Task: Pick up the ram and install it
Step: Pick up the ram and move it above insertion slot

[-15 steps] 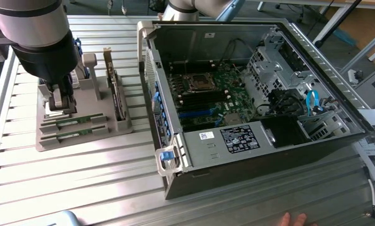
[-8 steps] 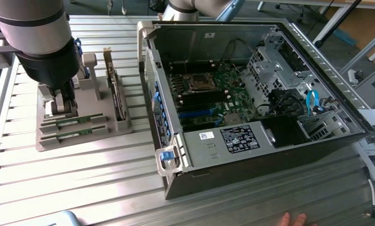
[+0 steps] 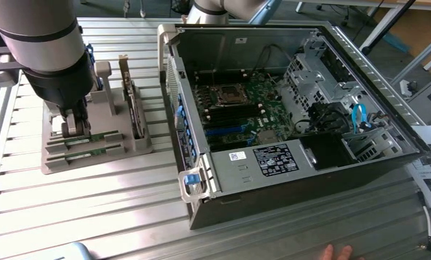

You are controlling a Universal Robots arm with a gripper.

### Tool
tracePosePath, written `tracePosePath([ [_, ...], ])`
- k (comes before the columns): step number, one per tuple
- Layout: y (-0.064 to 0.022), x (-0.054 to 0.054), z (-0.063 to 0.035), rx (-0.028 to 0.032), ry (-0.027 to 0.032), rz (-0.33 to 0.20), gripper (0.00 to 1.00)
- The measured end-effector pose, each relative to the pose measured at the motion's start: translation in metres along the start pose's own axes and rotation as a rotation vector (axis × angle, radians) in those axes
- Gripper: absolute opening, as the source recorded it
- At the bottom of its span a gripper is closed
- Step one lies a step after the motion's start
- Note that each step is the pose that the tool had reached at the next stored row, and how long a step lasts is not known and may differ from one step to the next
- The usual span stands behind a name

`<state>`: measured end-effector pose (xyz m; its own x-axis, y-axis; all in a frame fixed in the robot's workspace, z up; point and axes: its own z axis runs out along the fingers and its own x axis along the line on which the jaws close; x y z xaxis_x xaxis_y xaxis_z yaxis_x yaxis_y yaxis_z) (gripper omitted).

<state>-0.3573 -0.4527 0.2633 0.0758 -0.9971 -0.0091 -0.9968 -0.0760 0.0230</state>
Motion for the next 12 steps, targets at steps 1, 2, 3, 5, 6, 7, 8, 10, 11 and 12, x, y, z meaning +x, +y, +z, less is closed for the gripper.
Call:
tracePosePath([
  [1, 0.0000, 0.000, 0.0012, 0.0000, 0.0000, 0.000, 0.24],
  [2, 0.0000, 0.000, 0.0024, 0.0000, 0.0000, 0.000, 0.24],
  [3, 0.0000, 0.001, 0.0037, 0.0000, 0.0000, 0.000, 0.24],
  [5, 0.0000, 0.001, 0.0059, -0.0001, 0.0001, 0.000, 0.24],
  [6, -0.0001, 0.001, 0.0073, -0.0001, 0.0001, 0.000, 0.24],
  [7, -0.0001, 0.002, 0.0085, 0.0000, 0.0000, 0.000, 0.24],
  [8, -0.0001, 0.002, 0.0099, 0.0000, 0.0000, 0.000, 0.24],
  [10, -0.0001, 0.002, 0.0120, 0.0000, 0.0000, 0.000, 0.24],
  [11, -0.0001, 0.002, 0.0130, -0.0001, 0.0001, 0.000, 0.24],
  [12, -0.0001, 0.003, 0.0140, -0.0001, 0.0001, 0.000, 0.24],
])
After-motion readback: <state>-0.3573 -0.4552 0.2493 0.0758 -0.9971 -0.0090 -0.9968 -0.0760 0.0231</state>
